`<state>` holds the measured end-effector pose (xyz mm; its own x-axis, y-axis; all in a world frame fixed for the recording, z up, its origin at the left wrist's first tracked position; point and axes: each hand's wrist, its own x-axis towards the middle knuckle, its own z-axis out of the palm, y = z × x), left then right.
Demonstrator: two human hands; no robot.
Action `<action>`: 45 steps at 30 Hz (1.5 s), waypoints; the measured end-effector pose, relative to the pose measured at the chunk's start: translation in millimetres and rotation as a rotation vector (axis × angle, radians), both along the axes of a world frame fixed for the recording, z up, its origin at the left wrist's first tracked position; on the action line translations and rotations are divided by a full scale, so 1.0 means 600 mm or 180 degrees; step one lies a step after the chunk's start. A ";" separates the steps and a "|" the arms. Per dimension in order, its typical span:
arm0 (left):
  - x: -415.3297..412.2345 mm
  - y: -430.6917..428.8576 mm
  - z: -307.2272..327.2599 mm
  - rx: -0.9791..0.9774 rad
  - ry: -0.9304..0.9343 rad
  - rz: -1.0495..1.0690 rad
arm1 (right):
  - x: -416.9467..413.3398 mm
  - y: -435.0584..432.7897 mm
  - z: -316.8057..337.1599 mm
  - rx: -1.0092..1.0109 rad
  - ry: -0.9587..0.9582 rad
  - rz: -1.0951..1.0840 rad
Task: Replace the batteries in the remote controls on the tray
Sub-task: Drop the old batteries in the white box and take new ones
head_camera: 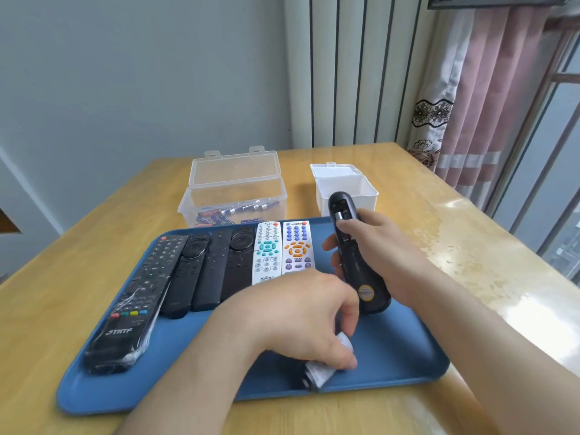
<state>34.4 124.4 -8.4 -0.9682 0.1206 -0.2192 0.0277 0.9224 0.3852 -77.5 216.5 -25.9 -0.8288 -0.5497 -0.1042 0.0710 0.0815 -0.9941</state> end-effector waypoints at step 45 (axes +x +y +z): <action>-0.026 -0.044 -0.008 0.1244 0.2775 0.1219 | 0.036 -0.002 0.033 -0.0792 -0.0641 0.0526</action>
<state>18.8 97.9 -13.1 -0.7604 -0.3177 0.5664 0.1718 0.7427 0.6472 -56.0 215.4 -5.9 -0.7030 -0.7038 -0.1024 0.2736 -0.1347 -0.9524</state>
